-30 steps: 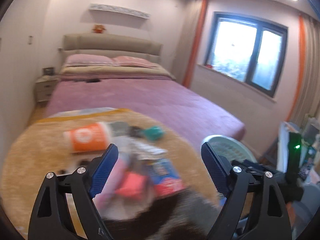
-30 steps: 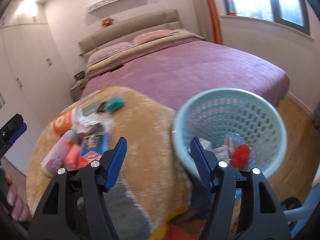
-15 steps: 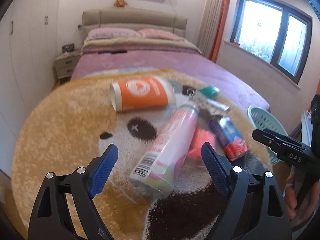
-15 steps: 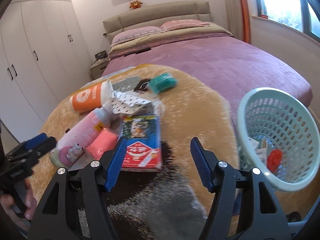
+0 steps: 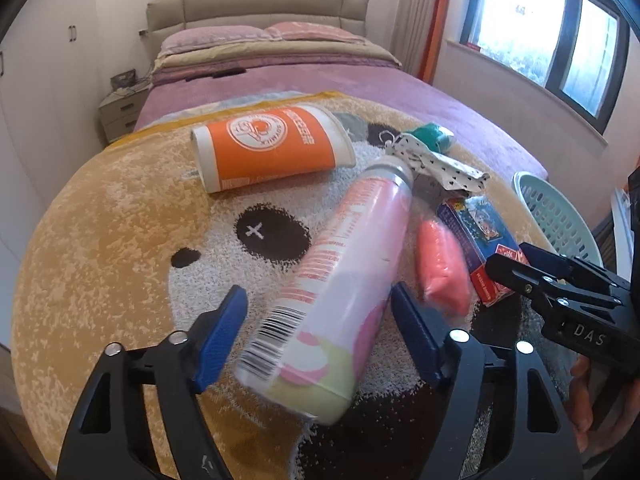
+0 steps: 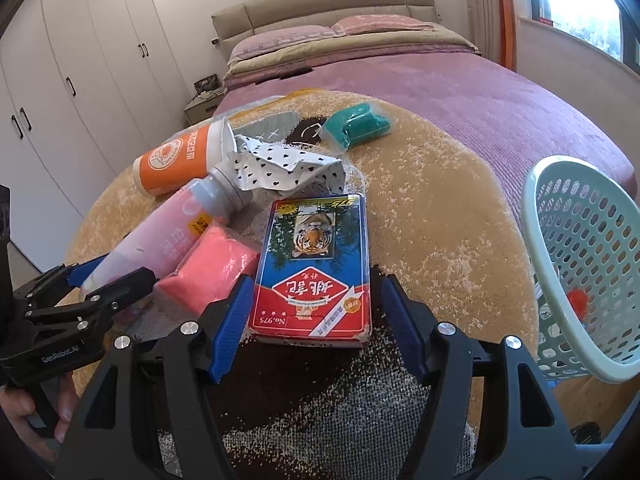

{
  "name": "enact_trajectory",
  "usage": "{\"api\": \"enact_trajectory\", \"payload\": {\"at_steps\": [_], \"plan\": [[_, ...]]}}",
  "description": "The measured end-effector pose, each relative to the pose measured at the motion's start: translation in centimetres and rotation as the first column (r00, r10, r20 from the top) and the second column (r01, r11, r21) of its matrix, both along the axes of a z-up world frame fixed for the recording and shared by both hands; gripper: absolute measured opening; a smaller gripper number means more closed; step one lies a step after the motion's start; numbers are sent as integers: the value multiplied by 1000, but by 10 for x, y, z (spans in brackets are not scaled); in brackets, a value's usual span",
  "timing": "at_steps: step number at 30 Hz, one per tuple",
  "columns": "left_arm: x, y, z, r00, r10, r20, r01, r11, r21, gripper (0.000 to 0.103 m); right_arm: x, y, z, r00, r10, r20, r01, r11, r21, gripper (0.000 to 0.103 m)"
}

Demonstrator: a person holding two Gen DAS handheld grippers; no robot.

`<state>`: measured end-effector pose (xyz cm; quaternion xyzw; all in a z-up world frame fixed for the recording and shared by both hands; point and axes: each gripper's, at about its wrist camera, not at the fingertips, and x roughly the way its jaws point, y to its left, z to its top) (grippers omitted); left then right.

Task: Collect trash
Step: 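Move both grippers back to the table toward the spray bottle and card box, then grasp the pink spray bottle with left gripper while right gripper grasps tiger card box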

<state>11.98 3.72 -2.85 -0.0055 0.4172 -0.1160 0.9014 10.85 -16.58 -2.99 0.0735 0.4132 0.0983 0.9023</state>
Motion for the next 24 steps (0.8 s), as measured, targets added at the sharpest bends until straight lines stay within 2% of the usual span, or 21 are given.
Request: {"api": "enact_trajectory", "payload": {"at_steps": [8,11,18,21,24], "plan": [[9,-11,-1,1000,-6,-22,6,1000,24,69,-3,6,0,1000,8,7,-8,1000,-28,63],[14,-17,0,1000,-12,-22,13,999,39,67,-3,10,-1,1000,20,3,-20,999,-43,69],[13,-22,1,1000,-25,-5,25,999,44,55,0,9,-3,1000,7,-11,-8,998,-59,69],[8,-21,2,1000,-21,3,21,999,27,50,3,13,-4,1000,4,-20,-5,997,-77,68],[0,-17,3,1000,-9,17,9,1000,14,49,7,18,-6,1000,10,-21,-12,995,-98,60]]}}
